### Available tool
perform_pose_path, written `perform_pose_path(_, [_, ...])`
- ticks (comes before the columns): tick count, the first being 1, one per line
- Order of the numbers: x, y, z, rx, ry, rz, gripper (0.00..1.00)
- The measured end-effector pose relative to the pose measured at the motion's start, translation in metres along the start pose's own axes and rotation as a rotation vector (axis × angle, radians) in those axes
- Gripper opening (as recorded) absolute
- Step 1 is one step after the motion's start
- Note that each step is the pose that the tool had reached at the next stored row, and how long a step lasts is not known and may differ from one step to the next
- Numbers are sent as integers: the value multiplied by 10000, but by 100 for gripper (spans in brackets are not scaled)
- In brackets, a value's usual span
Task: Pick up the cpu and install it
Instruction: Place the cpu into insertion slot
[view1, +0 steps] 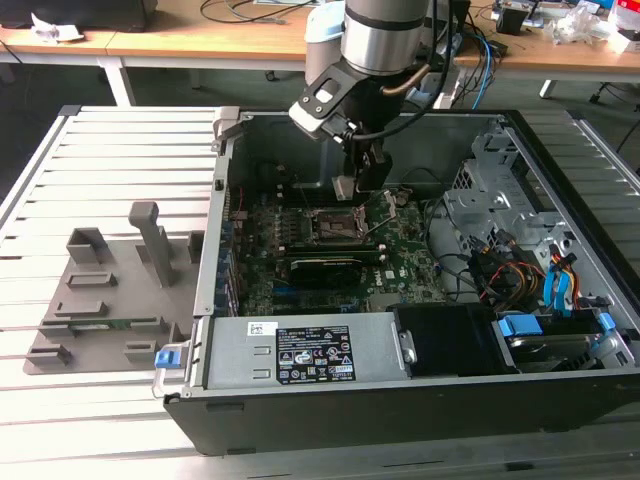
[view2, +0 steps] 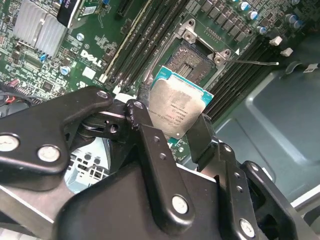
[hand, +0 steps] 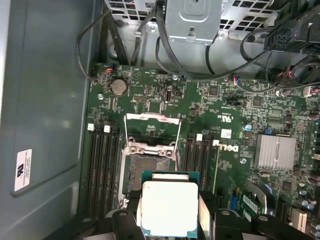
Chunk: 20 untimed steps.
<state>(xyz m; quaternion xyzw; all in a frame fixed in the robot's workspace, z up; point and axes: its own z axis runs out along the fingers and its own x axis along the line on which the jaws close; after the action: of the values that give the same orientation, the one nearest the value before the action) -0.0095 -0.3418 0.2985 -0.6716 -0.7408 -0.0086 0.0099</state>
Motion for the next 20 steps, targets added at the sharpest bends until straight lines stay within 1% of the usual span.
perform_pose_path(6, [-3, 0, 95, 0, 0, 0, 54])
perform_pose_path(7, [-3, 0, 126, 0, 0, 0, 54])
perform_pose_path(10, [-2, 0, 164, 0, 0, 1, 54])
perform_pose_path(11, [11, 2, 187, -1, 1, 0, 54])
perform_pose_path(15, [60, 7, 243, 0, 1, 0, 54])
perform_pose_path(19, [62, 7, 364, 0, 1, 0, 54])
perform_pose_path(20, [61, 7, 383, 1, 0, 0, 54])
